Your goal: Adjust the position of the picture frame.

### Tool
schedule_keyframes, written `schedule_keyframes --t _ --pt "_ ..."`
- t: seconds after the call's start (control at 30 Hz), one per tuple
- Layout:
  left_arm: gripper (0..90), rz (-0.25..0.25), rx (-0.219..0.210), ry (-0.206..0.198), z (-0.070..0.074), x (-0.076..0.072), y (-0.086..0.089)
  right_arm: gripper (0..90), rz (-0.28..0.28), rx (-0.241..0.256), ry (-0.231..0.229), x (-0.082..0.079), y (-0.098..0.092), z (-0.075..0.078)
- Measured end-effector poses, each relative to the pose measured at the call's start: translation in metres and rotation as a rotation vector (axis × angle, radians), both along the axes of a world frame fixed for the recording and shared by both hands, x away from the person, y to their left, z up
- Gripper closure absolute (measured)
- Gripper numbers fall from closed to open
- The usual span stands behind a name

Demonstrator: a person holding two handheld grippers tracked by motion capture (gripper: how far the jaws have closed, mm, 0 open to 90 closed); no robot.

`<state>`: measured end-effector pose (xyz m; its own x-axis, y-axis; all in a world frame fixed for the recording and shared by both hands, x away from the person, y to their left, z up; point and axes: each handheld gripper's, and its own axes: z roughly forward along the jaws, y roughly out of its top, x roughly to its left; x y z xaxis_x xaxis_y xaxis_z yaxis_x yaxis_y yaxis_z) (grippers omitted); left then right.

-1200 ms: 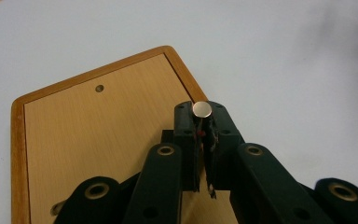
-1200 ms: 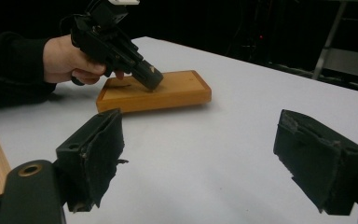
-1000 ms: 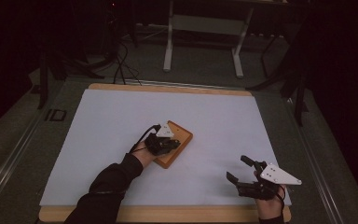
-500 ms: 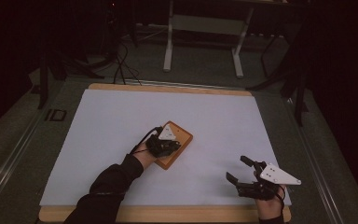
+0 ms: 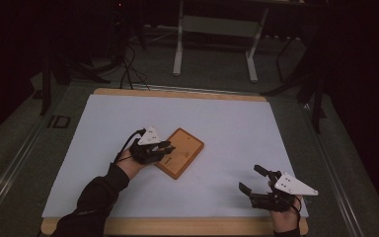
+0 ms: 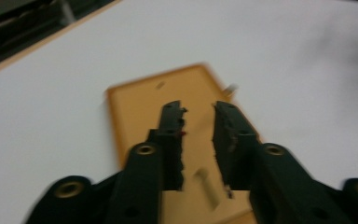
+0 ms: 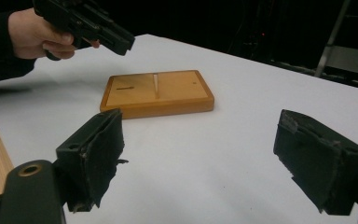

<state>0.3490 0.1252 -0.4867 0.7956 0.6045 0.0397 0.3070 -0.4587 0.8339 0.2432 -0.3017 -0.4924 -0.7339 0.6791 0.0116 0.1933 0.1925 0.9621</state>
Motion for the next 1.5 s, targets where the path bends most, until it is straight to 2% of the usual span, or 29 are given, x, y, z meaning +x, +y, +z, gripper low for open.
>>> schedule_keyframes --t 0.13,0.2,0.27,0.4,0.47,0.53,0.7,0.77,0.97,1.03,1.13,1.2,1.33,1.5 --pt "79.9 0.120 0.075 0.042 -0.015 0.004 0.017 15.5 -0.002 0.003 0.002 0.000 0.000 0.000" --pt "82.4 0.148 0.093 0.064 -0.023 0.007 0.023 15.5 -0.002 0.004 0.003 0.000 0.000 0.000" --pt "86.1 0.158 0.090 0.093 -0.030 0.008 0.027 15.5 -0.001 0.004 0.004 0.000 0.000 0.000" --pt "89.8 0.174 0.109 0.118 -0.039 0.011 0.030 15.5 -0.002 0.004 0.004 0.000 0.000 0.000" --pt "89.9 0.171 0.116 0.143 -0.042 0.011 0.030 15.5 -0.002 0.004 0.005 0.001 0.000 -0.001" --pt "90.0 0.169 0.135 0.146 -0.045 0.010 0.028 15.5 0.000 0.003 0.005 0.001 0.000 -0.001" --pt "90.0 0.162 0.118 0.167 -0.045 0.009 0.031 15.5 0.003 0.004 0.008 0.002 0.001 -0.001" --pt "90.0 0.139 0.122 0.162 -0.045 0.007 0.030 15.5 0.003 0.004 0.008 0.002 0.001 -0.001" --pt "90.0 0.074 0.121 0.189 -0.044 -0.004 0.023 15.5 0.004 0.004 0.009 0.002 0.002 -0.002" --pt "90.0 0.058 0.135 0.194 -0.043 -0.007 0.021 15.5 0.005 0.003 0.009 0.003 0.002 -0.002" --pt "90.0 0.051 0.138 0.196 -0.042 -0.010 0.022 15.5 0.004 0.003 0.010 0.002 0.002 -0.002" --pt "90.0 0.049 0.120 0.211 -0.043 -0.011 0.025 15.5 0.005 0.007 0.011 0.002 0.002 -0.002" --pt "90.0 0.048 0.126 0.207 -0.045 -0.012 0.024 15.5 0.007 0.005 0.013 0.003 0.002 -0.002" --pt "90.0 0.005 0.130 0.211 -0.044 -0.017 0.017 15.5 0.007 0.003 0.013 0.003 0.003 -0.002"
